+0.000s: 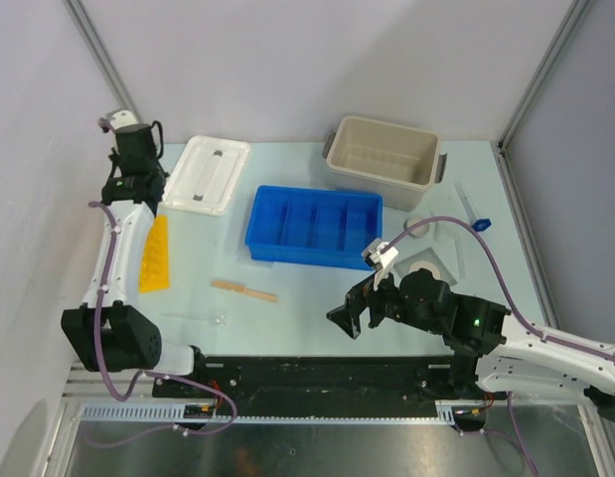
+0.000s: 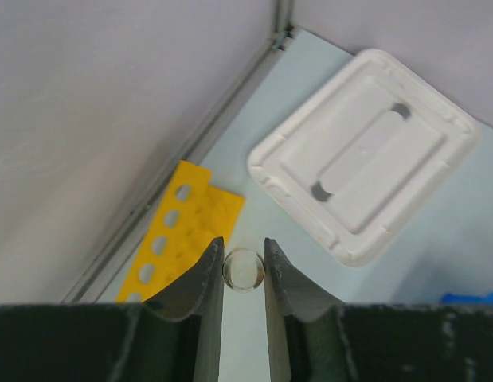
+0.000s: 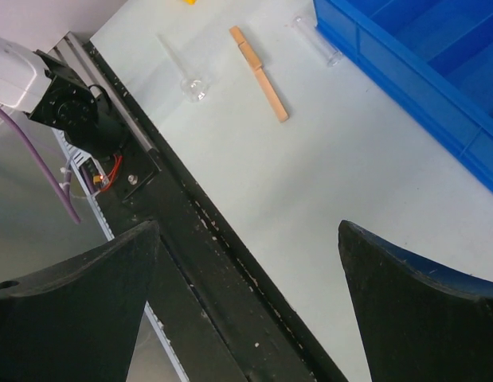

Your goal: Organize the chemistry lab equipment

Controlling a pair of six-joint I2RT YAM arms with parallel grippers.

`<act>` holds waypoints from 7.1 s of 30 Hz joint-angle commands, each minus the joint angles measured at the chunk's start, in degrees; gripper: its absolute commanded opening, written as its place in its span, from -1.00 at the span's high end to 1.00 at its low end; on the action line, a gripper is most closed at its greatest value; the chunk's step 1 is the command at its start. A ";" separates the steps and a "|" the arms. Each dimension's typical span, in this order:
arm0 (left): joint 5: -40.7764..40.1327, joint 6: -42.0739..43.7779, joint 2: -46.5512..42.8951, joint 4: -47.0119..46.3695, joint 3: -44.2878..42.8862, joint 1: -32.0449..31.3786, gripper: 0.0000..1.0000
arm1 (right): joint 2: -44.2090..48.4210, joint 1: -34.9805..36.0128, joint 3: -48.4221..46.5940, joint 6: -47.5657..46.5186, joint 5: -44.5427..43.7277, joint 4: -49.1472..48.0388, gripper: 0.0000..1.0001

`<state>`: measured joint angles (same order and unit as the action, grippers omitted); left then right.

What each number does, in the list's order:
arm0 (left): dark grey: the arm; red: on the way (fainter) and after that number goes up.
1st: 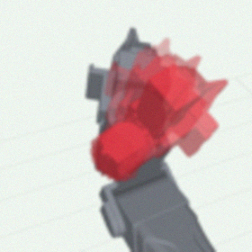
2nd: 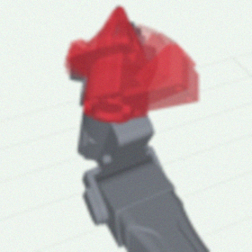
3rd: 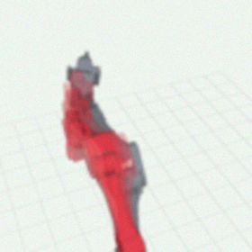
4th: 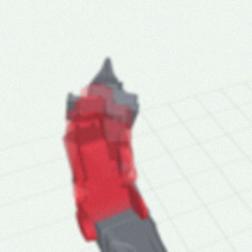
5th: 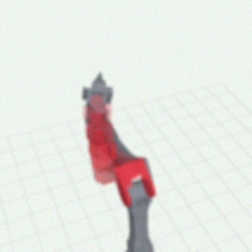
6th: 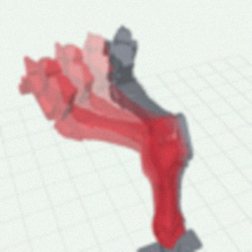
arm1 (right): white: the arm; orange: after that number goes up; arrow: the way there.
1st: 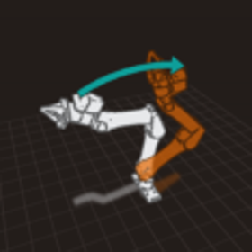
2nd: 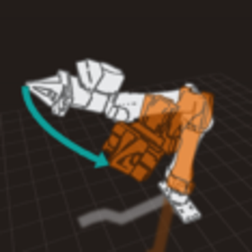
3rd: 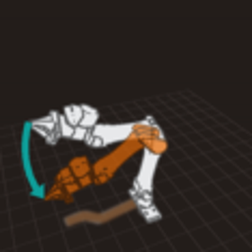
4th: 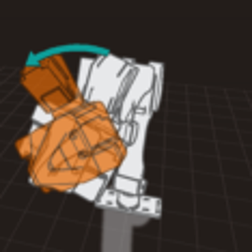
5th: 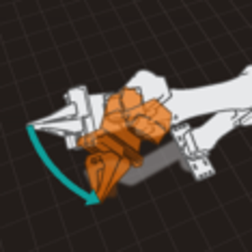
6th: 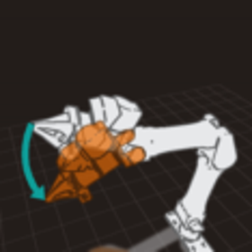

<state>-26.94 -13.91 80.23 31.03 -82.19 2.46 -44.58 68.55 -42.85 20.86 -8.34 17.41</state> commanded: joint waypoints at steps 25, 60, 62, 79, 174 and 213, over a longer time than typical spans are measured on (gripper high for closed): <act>3.20 -1.35 5.30 -9.66 1.97 10.37 0.73 | 2.86 -6.43 -0.04 -3.31 5.78 2.05 -0.99; 5.18 -1.48 9.35 -10.67 4.94 10.35 0.74 | 3.07 -10.99 -0.02 -4.15 10.14 2.43 -0.99; 6.27 -2.15 8.99 -10.67 5.84 10.32 0.73 | 2.91 -11.16 -0.03 -4.12 10.28 2.40 -0.99; 10.07 -1.61 7.98 -10.64 4.88 10.37 0.73 | 3.59 -11.88 -0.04 -3.83 11.07 2.61 -0.99; 5.38 -0.31 8.62 -10.70 5.47 10.42 -0.25 | 1.45 -16.79 -0.04 -2.58 14.37 3.04 -0.99; 49.36 -3.31 -15.50 -4.13 24.30 -25.96 -0.99 | -27.45 -83.14 -10.94 -4.31 7.16 11.52 -0.18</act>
<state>21.30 -15.88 68.29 28.80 -58.24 -23.24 -68.64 -13.30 -52.21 19.09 -0.60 28.95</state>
